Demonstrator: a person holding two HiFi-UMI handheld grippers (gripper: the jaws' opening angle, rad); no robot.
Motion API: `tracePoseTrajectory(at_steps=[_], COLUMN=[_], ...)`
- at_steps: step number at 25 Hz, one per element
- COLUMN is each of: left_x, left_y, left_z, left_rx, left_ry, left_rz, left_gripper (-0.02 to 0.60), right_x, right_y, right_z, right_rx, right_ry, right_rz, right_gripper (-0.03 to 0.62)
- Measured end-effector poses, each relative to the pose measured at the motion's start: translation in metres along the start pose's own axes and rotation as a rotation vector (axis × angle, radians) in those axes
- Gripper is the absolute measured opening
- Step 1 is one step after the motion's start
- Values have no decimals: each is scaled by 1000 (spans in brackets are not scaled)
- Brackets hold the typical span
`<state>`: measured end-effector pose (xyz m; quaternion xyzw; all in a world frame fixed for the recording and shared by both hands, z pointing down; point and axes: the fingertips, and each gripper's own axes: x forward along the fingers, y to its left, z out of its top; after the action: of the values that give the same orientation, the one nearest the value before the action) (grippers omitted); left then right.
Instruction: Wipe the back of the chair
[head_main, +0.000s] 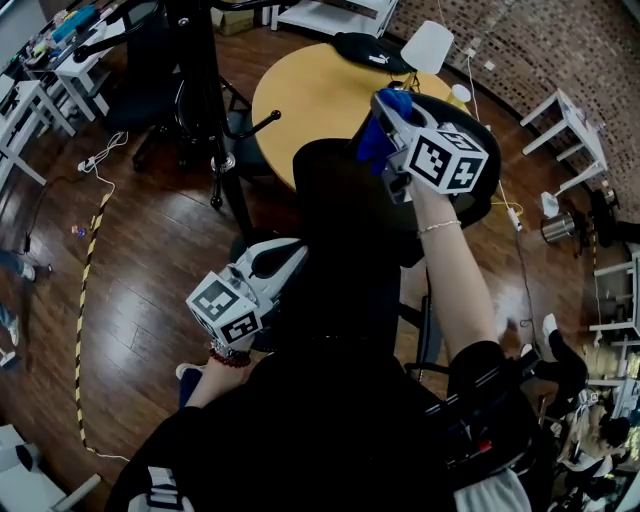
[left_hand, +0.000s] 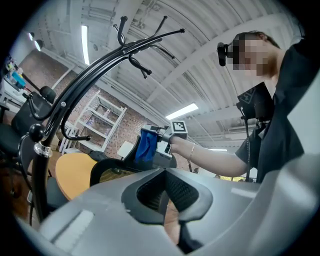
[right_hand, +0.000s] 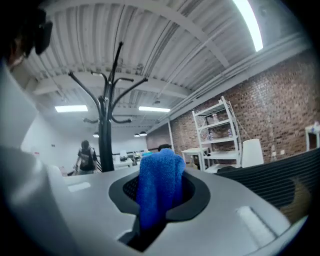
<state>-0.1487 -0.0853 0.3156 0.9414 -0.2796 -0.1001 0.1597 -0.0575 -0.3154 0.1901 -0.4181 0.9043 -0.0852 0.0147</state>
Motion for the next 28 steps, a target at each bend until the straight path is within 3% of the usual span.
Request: tracePoseTrajectory(at_steps=[3,5,7,10,13,15,21,25,28], left_x=[5,15,26,41,57,65,85,85,78], left_y=[-3,-6,-11,-16,-22,-25,-42,-44,-32], left_z=[-4,-6,-9,-16,-24,-27,-35,-44,-40], left_rx=[1,8,17,13,7,12,28,26,14], left_ry=[7,18,31,45,65,86,97,119,120], left_rz=[-14,-29,-39,-36,-41,-46,-40,-19,21], left_gripper=[6,5,5,5,5,5,5,5,5], right_x=[-30,-62,-102,-162,-211,-227,-228,-200,-172], right_y=[13,0,-25,-78,-133,-152,-171,-165,-163], right_z=[13,21,28,30,10,-7,-44,-50,-49], right_rx=[89,90,49,-101,-215,-218,-280,-347,-336], right_ry=[-103,-144,-168,-163,-62,-9,3,6,13], right_rz=[89,60,-28,-231,-458,-529,-607,-585,-577], right_gripper=[69,69,69,70,69,69,69,69,69])
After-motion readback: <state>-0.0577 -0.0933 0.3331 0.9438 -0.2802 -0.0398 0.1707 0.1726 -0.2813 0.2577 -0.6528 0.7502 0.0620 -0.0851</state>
